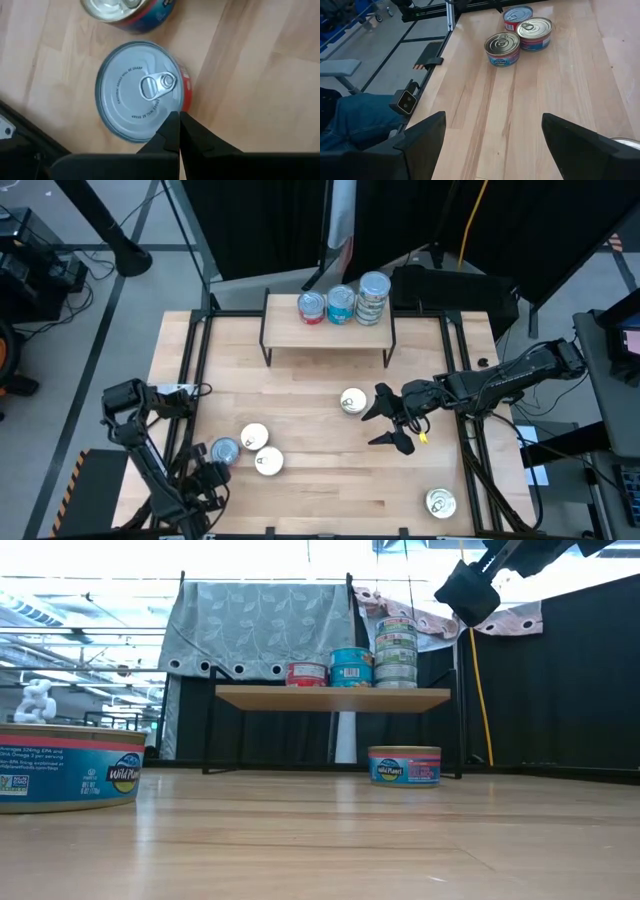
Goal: Stack canned seafood by type on shelf
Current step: Stack the red tuna can on top of the other red tuna cans on the shelf
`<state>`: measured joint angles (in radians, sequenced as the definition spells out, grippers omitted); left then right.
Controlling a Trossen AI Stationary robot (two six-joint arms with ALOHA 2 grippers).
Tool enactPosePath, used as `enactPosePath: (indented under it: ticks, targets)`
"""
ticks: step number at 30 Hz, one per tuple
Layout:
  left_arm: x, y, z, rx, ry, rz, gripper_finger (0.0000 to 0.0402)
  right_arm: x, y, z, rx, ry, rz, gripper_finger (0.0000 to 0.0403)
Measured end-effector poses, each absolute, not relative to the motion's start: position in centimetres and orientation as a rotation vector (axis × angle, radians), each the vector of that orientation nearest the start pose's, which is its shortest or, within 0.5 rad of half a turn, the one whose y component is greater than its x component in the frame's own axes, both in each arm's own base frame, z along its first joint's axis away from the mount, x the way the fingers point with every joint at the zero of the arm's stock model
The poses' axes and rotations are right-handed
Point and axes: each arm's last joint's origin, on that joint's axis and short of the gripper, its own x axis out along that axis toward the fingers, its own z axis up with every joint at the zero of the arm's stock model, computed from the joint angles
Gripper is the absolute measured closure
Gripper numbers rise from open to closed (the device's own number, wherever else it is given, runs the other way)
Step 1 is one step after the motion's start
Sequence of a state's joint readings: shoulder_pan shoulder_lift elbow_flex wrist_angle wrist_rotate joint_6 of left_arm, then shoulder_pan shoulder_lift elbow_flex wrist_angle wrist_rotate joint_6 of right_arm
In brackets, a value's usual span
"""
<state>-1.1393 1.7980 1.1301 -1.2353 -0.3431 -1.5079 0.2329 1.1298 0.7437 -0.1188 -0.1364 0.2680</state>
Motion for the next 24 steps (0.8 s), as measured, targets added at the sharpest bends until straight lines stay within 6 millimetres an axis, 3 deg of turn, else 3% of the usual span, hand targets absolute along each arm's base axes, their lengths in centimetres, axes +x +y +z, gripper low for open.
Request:
enactPosePath:
  ticks: [5, 24]
  targets:
    - [12.3, -24.4, 15.4, 0.065, 1.284, 0.527, 0.0401, 23.4, 6.0, 25.9, 0.235, 0.553, 0.291, 0.0083]
    - [12.2, -24.8, 14.8, -0.018, 1.290, 0.509, 0.0401, 23.4, 5.9, 25.9, 0.235, 0.555, 0.291, 0.0083]
